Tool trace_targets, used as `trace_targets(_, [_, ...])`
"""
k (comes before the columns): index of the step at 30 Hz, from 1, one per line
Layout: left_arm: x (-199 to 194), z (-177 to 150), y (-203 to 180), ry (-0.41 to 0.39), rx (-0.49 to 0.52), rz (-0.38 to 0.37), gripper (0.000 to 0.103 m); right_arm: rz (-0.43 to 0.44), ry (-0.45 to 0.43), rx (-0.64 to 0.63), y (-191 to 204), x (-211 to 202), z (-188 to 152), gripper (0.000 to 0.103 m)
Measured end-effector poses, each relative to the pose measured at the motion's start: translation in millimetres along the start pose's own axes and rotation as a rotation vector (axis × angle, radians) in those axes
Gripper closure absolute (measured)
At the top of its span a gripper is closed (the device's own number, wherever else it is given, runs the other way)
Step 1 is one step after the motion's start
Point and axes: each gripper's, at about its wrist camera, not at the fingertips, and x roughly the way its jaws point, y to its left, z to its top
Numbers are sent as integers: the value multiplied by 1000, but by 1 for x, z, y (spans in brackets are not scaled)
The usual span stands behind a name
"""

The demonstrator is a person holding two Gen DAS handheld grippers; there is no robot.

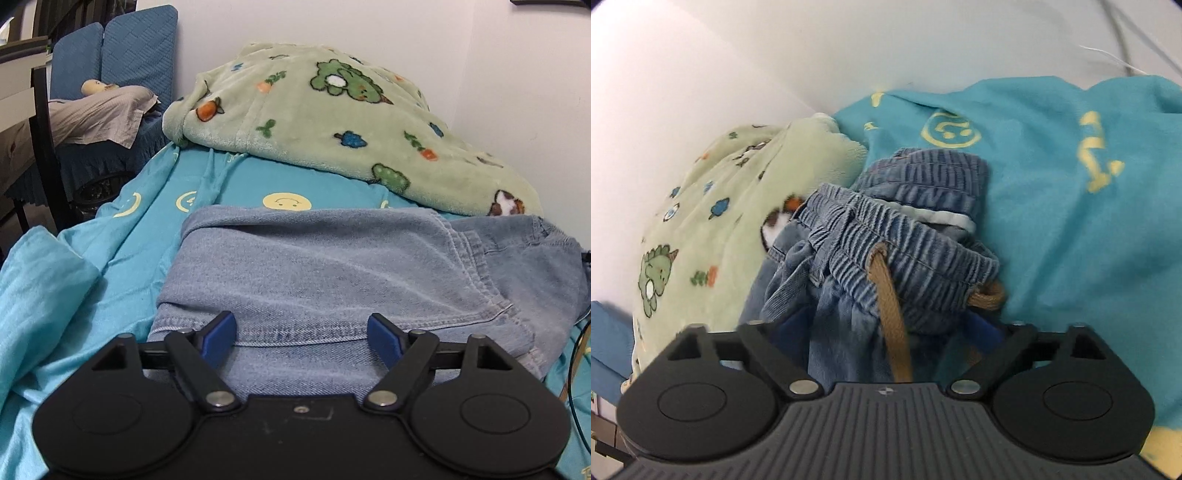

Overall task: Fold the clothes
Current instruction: 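Grasp the jeans waistband with the right gripper and lift it, then fold the striped waistband over onto the jeans legs and open the right gripper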

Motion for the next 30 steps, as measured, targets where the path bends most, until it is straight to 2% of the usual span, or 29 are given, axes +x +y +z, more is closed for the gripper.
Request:
trace_targets(1, [1,0,-1,0,4,4,26,-14,-7,-22,1,3,1,8])
trace_targets(3, [4,0,-2,1,12,12,25,-51,-22,-26,-2,0,1,28])
trace_targets(5, [3,2,-2,1,1,12,25,-55,-36,-74,2,-7,4,61])
trace_targets(8, [-3,8,6,-1,-49,-5,26,-51,-113,-222,30,-26,1,74])
trace_targets(14, [-29,23,24,-69,-101,-24,26,-32,-287,-377,97,-72,-16,81])
trace_targets(18, [-51,35,32,-125,-117,-42,26,6,-386,-556,151,-104,-37,83])
trace_targets(22, [-71,44,52,-189,-166,-65,26,72,-447,-760,206,-129,-75,84])
trace_targets(27, [-90,52,84,-251,-268,-93,26,210,-451,-1085,260,-137,-155,84])
trace_targets(30, [-93,52,102,-260,-335,-101,26,276,-375,-1242,268,-126,-218,85])
